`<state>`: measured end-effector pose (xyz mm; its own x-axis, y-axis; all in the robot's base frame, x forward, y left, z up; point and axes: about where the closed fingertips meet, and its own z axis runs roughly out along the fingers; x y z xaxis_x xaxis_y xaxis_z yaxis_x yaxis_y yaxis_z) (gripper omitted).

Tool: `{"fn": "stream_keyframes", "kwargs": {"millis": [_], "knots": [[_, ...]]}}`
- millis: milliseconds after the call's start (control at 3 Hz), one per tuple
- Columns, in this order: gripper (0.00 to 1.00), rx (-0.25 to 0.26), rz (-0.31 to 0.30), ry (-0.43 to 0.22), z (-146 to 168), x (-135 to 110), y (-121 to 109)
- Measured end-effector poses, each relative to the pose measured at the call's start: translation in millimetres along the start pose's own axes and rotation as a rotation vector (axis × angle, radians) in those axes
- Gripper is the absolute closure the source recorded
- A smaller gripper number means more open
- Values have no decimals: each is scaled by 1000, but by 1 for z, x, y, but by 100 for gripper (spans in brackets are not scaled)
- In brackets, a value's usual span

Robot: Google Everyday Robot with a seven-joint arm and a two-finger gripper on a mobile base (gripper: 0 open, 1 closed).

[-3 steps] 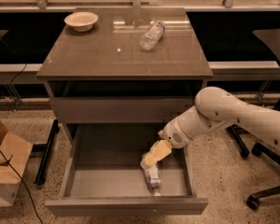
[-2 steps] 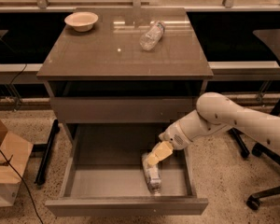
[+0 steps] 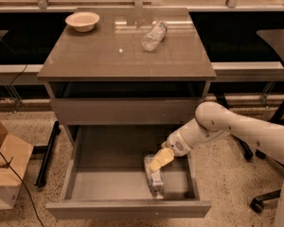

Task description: Pick blue plastic bottle from middle drawer and place on counter

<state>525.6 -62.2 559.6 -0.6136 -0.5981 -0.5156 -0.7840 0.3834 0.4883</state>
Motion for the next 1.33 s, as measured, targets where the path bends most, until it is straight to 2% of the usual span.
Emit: {"fn": "stream_keyframes", "kwargs": {"millis": [333, 667, 1000, 1333], "knots": [[0, 0, 0, 0, 0, 0, 0], [0, 59, 60, 30, 10, 4, -13], [0, 200, 168, 95, 28, 17, -44], [0, 263, 213, 129, 38, 23, -60]]}}
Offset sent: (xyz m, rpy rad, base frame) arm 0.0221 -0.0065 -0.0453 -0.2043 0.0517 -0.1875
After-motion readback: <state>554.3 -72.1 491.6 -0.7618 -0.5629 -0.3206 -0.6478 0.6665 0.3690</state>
